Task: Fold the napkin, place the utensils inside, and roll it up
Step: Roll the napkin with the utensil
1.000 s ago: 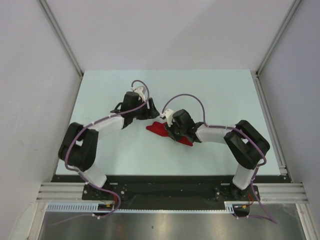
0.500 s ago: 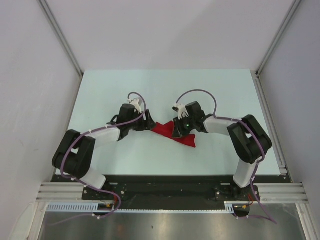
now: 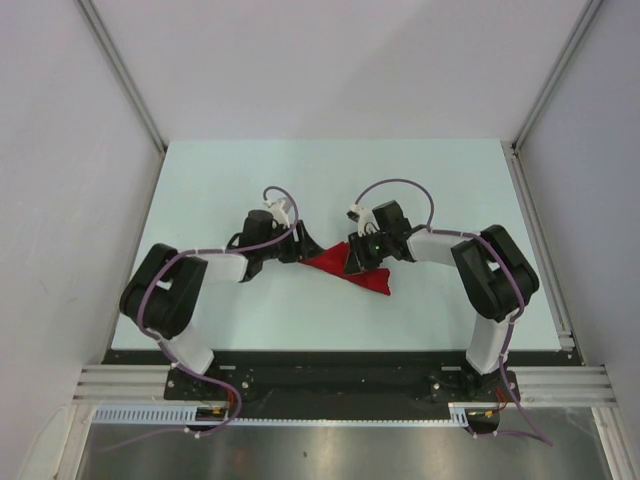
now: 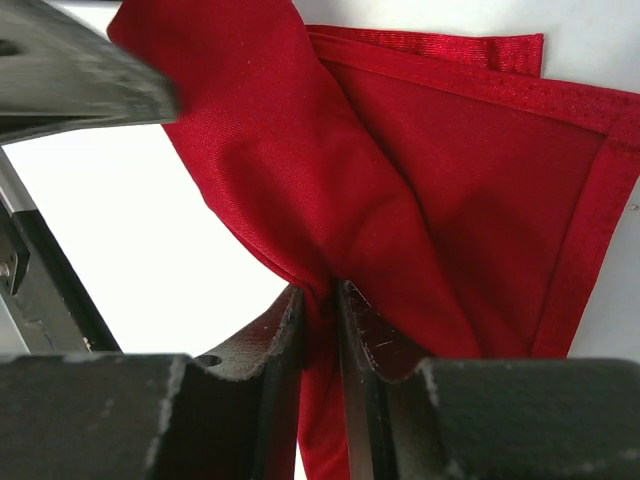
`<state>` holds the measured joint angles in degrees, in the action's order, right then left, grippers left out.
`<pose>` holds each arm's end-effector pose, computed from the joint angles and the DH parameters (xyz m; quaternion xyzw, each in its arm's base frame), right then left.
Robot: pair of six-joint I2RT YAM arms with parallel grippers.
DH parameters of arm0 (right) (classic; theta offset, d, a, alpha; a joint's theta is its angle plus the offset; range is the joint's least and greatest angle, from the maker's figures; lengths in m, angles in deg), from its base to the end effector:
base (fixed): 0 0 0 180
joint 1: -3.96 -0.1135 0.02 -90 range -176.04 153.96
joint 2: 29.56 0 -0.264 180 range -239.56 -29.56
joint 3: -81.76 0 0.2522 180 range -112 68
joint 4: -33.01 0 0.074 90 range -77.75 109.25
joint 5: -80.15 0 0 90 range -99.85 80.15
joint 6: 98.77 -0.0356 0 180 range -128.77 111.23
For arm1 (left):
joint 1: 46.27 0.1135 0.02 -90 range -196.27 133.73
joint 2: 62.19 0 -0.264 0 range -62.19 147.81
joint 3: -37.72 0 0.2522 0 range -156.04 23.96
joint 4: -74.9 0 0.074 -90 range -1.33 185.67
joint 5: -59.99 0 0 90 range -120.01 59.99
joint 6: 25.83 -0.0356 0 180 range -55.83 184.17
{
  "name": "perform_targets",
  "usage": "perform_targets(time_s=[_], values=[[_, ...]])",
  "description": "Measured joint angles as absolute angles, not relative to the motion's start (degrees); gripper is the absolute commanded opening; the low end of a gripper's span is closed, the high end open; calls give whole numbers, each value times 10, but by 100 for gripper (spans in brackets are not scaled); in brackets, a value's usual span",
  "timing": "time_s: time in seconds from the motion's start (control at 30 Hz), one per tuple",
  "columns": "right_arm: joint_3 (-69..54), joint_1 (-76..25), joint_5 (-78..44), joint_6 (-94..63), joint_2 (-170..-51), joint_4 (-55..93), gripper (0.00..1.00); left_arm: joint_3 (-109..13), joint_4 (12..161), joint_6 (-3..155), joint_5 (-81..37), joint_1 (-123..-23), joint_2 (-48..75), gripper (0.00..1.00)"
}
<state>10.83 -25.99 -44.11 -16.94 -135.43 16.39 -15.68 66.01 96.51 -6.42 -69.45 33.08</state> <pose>0.3047 0.1987 0.1420 -0.2657 0.8678 0.3656 0.2065 0.2899 -0.1396 0.1500 0.0286 0.8652 -0.3766 0.3298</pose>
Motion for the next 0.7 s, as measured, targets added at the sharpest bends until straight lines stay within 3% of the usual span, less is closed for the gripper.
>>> perform_targets(time_s=[0.07,0.1,0.13,0.17,0.37,0.7], values=[[108,-259,-442,-170,-1354,164,32,-157,650,974,-48,-694,348,26],[107,-259,-443,-172,-1354,163,37,-157,645,977,-41,-694,356,12],[107,-259,-444,-173,-1354,163,42,-157,639,980,-34,-694,363,6],[107,-259,-447,-174,-1354,163,55,-158,637,981,-28,-694,369,2],[102,-261,-455,-170,-1330,143,75,-194,680,971,-17,-694,388,0],[83,-302,-373,-91,-1268,120,80,-254,774,946,-18,-694,407,0]])
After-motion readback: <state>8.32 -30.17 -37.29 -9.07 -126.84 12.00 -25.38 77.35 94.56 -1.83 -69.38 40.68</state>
